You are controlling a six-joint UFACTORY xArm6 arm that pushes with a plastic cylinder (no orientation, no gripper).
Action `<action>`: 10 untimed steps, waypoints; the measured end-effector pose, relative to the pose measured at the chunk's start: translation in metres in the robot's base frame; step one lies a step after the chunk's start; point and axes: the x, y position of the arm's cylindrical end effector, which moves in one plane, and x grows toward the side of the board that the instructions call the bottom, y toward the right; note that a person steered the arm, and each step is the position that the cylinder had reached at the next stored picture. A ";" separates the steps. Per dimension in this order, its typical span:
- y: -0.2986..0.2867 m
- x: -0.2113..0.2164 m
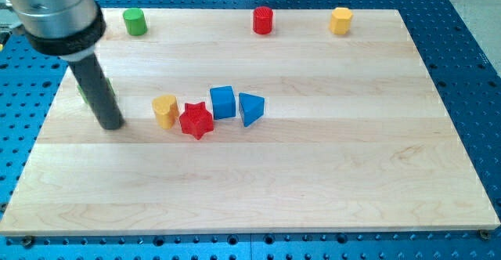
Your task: Push the heart towards the center right of the board
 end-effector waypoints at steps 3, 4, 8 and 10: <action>0.141 -0.070; 0.119 -0.098; 0.234 -0.109; 0.231 -0.112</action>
